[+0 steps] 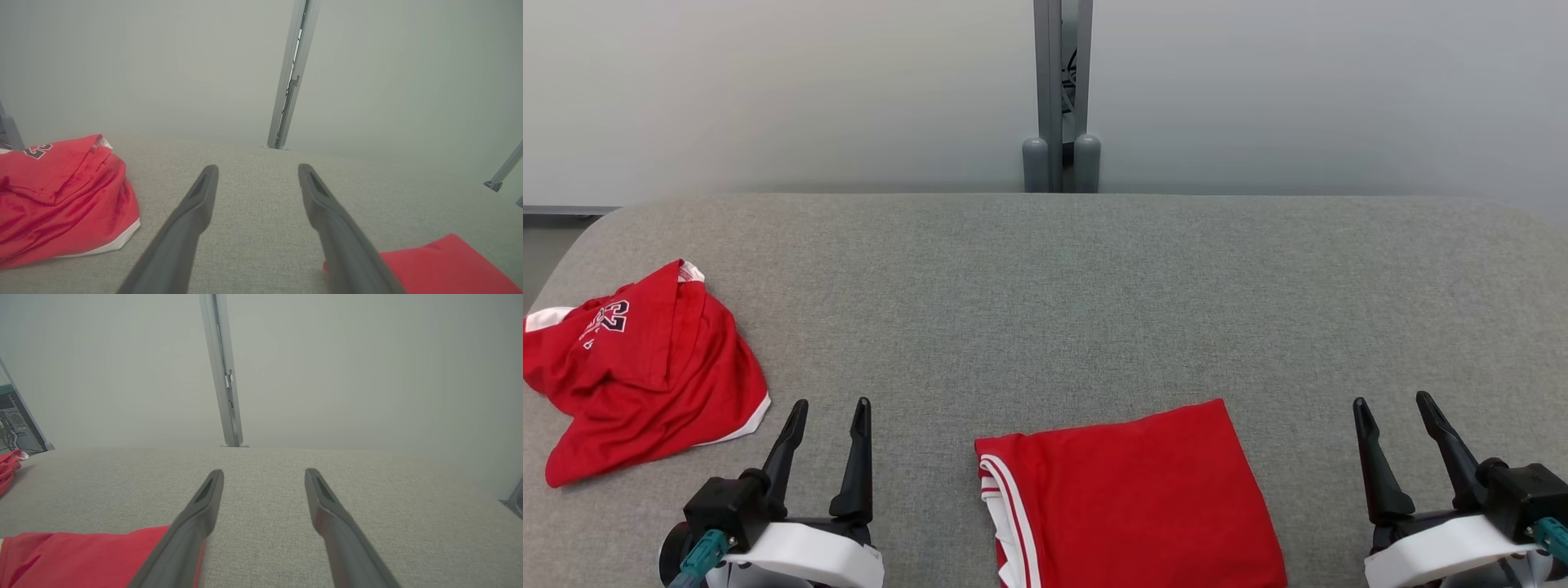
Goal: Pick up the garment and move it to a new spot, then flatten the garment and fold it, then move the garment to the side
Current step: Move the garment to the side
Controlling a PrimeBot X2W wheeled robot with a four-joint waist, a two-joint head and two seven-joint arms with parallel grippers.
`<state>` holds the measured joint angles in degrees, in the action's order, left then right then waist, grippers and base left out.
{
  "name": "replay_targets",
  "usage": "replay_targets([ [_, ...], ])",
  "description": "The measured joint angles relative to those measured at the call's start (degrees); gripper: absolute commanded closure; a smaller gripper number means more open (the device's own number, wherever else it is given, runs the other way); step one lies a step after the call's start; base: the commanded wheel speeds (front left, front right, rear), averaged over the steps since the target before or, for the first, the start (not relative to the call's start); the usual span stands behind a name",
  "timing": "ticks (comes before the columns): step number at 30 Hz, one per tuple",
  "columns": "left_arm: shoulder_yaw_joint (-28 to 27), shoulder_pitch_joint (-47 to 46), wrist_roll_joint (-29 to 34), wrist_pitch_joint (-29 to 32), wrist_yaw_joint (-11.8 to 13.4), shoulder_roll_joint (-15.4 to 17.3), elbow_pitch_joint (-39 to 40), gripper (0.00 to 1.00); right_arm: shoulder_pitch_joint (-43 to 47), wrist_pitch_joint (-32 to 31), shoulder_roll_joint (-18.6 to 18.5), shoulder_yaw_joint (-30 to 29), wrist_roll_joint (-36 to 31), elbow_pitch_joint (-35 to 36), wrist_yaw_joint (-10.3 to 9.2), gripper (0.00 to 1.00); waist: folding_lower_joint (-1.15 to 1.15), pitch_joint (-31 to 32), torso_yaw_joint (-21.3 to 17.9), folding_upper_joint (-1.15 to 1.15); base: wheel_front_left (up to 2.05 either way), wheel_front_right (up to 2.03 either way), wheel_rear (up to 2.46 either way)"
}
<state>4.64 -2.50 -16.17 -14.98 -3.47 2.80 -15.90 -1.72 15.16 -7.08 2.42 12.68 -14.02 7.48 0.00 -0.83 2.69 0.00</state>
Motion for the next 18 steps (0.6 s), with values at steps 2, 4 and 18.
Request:
replay_targets([
  [2, 0.0, 0.0, 0.0, 0.0, 0.0, 0.0, -0.1, 0.0, 0.0, 0.0, 0.1, 0.0, -0.1, 0.0, 0.0, 0.0, 0.0, -0.1, 0.1, 0.0, 0.0, 0.0, 0.0],
  [4, 0.0, 0.0, 0.0, 0.0, 0.0, 0.0, -0.2, 0.0, 0.0, 0.0, 0.1, -0.1, -0.1, -0.1, 0.0, 0.0, 0.0, -0.1, 0.2, 0.0, 0.0, 0.0, 0.0],
  [18, -0.3, -0.4, 0.4, 0.0, -0.3, 0.0, -0.4, 0.0, -1.9, 0.0, -5.3, 14.3, 15.0, -6.8, 0.0, 0.0, 0.0, -2.1, 0.8, 0.0, 0.0, 0.0, 0.0],
])
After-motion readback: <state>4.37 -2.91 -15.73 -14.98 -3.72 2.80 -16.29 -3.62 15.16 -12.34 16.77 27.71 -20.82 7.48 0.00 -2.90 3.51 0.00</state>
